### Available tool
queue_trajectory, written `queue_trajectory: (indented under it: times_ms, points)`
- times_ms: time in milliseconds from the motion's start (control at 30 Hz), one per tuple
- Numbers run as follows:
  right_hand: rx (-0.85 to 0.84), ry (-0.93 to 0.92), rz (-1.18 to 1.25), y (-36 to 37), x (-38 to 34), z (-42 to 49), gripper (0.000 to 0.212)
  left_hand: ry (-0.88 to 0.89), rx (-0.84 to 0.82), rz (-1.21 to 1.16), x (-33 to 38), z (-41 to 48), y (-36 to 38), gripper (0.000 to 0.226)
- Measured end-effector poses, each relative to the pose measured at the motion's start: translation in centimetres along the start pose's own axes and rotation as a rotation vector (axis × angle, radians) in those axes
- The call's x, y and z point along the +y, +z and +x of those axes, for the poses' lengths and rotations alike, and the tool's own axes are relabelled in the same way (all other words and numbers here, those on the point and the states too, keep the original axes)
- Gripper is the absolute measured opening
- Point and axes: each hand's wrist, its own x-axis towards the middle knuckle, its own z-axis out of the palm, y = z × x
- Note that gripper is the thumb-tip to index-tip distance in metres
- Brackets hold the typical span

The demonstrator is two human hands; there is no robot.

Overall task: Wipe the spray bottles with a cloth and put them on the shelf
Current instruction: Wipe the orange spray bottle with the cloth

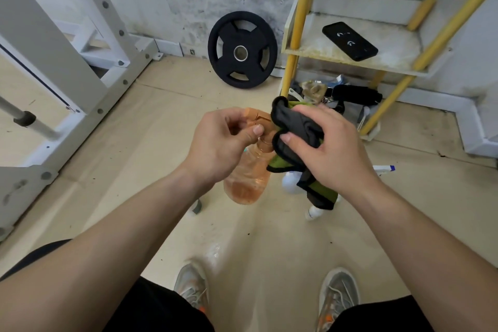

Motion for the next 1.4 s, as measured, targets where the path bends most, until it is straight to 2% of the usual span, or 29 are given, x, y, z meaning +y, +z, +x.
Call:
queue_trajectory:
  times_ms: [100,167,300,400,533,600,733,800,900,1033,1233,1333,1400]
  points:
    - [0.151,0.128,0.087,-0.2,-0.3,0.3,0.026,0.002,-0.013,-0.037,0.2,0.2,0.1,0.021]
    - [0.197,0.109,0.135,-0.4,-1.0,0.4,0.029,0.009,-0.024,-0.045,0.6,0.0,0.5,0.022]
    - [0.062,-0.138,-0.018,-0.3,-2.2,0.6,0.051,0.041,0.011,-0.012,0.5,-0.1,1.7,0.014]
    - [-0.011,-0.140,0.003,-0.9,-1.2,1.5,0.050,0.043,0.016,-0.001,0.2,0.2,1.8,0.009]
    - [-0.047,-0.049,0.033,-0.9,0.9,2.1,0.037,0.046,0.066,0.020,0.3,0.5,1.2,0.014]
    - [-0.031,0.083,0.187,-0.5,1.6,2.1,0.031,0.054,0.083,0.028,0.6,0.8,0.6,0.018]
    - [0.047,0.416,0.766,-0.8,1.9,2.7,0.023,0.057,0.118,-0.021,1.5,1.4,-0.2,0.020]
    - [0.056,0.525,1.018,-1.0,1.4,3.0,0.034,0.055,0.129,-0.095,2.2,1.8,-0.6,0.023]
    - [0.094,0.613,1.153,-1.2,1.0,3.2,0.047,0.031,0.222,-0.213,3.4,3.0,-1.5,0.025]
    - [0.167,0.656,1.200,-1.6,1.0,3.0,0.043,-0.057,0.338,-0.405,4.3,4.4,-2.5,0.033]
    - [0.138,0.597,1.259,-2.4,1.3,2.7,0.043,-0.103,0.404,-0.420,4.4,5.1,-3.3,0.032]
    - [0.225,0.471,1.088,-2.0,1.7,3.0,0.035,-0.130,0.409,-0.379,3.8,5.2,-3.0,0.031]
    - [0.266,0.295,0.784,-1.0,1.1,2.9,0.025,-0.159,0.390,-0.380,3.4,5.2,-2.5,0.031]
